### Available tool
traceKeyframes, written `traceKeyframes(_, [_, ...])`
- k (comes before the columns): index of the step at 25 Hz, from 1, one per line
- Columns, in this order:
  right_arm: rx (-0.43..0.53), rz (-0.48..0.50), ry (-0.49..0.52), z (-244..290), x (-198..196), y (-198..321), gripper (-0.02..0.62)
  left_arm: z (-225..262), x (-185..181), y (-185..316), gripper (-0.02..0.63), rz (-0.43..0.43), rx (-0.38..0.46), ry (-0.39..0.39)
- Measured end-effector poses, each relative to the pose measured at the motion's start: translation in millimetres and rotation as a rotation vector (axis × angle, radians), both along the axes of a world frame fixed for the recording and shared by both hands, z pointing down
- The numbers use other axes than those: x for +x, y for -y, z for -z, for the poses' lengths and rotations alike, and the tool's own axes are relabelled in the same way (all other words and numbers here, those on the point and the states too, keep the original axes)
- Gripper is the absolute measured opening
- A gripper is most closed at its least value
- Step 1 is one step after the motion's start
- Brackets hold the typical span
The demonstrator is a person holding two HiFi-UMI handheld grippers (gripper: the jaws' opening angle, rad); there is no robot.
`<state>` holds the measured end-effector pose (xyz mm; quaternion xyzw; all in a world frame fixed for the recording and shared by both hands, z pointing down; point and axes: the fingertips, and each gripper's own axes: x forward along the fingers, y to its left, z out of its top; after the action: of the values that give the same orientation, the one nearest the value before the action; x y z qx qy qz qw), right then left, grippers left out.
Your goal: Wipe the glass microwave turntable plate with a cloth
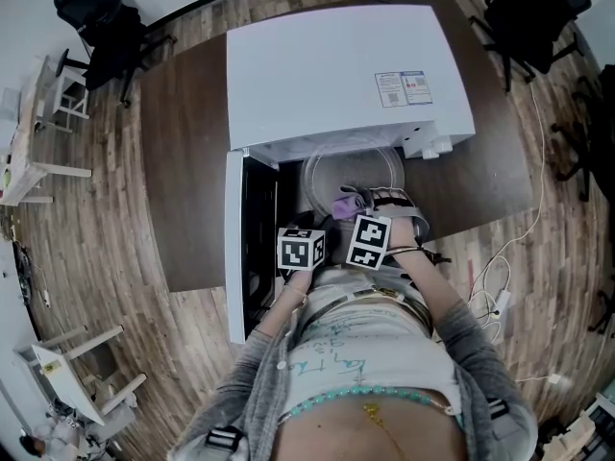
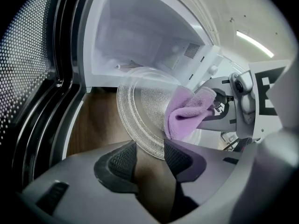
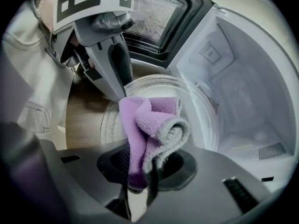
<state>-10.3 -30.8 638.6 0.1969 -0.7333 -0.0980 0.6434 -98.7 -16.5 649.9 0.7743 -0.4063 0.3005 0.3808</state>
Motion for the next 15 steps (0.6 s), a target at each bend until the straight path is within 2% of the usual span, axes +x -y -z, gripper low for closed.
traceKeyframes(15, [0.022,0.114,-0.015,8,-26,29,0.115,-1,1,0,0.199,0.003,0.01,-0.006])
